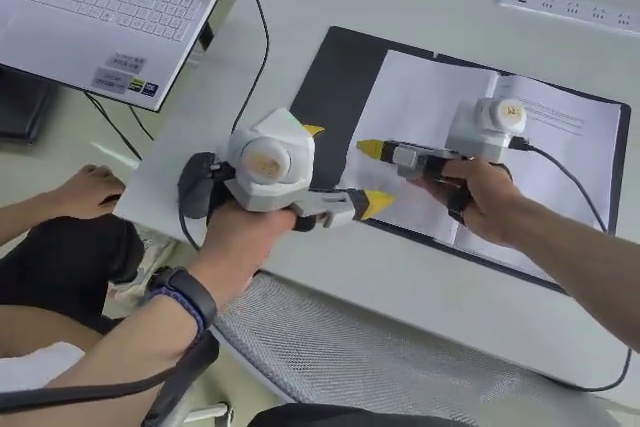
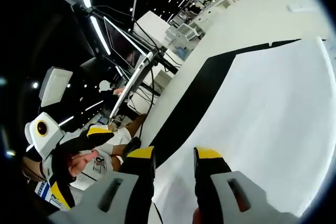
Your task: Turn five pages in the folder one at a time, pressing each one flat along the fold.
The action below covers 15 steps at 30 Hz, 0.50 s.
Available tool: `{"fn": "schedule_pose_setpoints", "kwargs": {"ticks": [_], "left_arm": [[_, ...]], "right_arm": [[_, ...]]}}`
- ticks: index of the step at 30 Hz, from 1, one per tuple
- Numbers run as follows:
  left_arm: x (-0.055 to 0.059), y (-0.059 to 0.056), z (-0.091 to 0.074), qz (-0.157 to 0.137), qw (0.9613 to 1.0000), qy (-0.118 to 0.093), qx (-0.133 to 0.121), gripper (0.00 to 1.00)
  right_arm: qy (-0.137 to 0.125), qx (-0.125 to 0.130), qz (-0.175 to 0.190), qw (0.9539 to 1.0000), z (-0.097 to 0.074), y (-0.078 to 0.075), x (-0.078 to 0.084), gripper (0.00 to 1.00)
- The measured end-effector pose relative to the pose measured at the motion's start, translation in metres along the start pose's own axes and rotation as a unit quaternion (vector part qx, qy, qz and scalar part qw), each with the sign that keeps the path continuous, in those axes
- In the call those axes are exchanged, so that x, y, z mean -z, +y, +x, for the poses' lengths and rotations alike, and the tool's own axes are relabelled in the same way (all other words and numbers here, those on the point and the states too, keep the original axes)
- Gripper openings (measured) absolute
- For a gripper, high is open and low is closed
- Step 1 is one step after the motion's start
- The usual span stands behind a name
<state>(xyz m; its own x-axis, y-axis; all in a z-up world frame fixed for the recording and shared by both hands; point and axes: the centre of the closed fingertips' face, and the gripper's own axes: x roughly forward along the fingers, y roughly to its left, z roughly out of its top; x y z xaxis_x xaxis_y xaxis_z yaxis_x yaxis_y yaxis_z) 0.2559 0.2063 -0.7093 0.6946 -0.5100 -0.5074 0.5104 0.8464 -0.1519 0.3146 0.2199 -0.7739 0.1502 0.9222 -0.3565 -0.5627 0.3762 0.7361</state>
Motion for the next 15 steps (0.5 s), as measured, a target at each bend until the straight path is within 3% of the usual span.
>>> {"fn": "schedule_pose_setpoints", "kwargs": {"ticks": [8, 15], "left_arm": [[0.001, -0.006, 0.016, 0.011, 0.9997, 0.011, 0.019, 0.68], [0.004, -0.002, 0.027, 0.011, 0.9995, 0.02, 0.022, 0.62]], "right_arm": [[-0.027, 0.009, -0.028, 0.9992, -0.024, -0.007, -0.033, 0.29], [-0.046, 0.02, -0.05, 0.9975, -0.044, -0.014, -0.057, 0.29]]}}
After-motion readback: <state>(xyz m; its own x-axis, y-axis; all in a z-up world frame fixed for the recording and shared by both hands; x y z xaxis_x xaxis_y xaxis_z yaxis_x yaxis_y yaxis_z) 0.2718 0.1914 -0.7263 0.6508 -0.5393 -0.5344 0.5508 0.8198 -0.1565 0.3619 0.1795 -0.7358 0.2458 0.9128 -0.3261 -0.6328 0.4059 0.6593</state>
